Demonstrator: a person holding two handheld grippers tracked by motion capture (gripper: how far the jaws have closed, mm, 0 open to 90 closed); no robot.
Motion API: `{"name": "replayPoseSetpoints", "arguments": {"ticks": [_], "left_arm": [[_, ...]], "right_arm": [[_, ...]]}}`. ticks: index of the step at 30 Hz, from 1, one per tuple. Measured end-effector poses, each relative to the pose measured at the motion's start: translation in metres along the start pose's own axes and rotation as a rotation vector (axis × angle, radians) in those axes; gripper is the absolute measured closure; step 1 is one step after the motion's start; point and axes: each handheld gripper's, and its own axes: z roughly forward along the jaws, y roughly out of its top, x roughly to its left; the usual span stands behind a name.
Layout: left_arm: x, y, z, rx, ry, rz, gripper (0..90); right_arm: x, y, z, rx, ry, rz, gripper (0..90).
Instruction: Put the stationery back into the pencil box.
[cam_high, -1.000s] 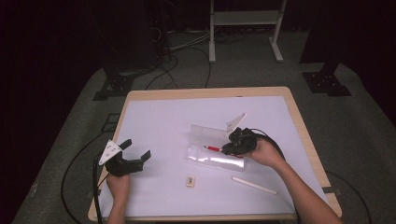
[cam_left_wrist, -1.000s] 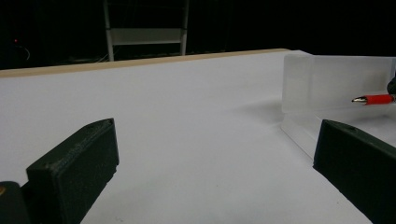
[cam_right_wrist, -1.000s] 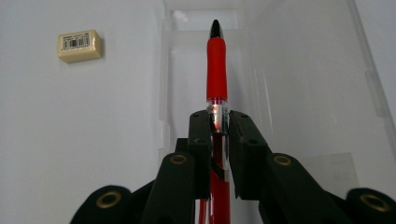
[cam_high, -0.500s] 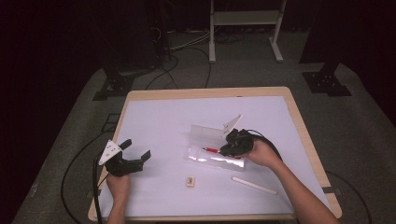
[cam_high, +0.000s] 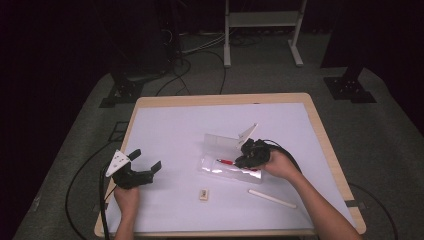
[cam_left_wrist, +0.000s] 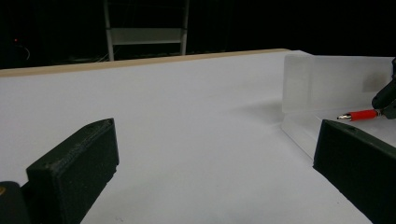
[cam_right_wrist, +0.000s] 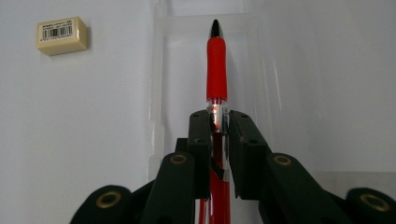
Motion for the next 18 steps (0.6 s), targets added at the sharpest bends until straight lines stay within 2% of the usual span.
{"name": "replayPoseSetpoints", "arguments": {"ticks": [18], "left_arm": [[-0.0001,0.0000,0.0001,0.001,0.000,0.001,0.0]], "right_arm": [[-0.0002,-0.0026,0.0071,0.013,0.008,0.001,78.9]]}}
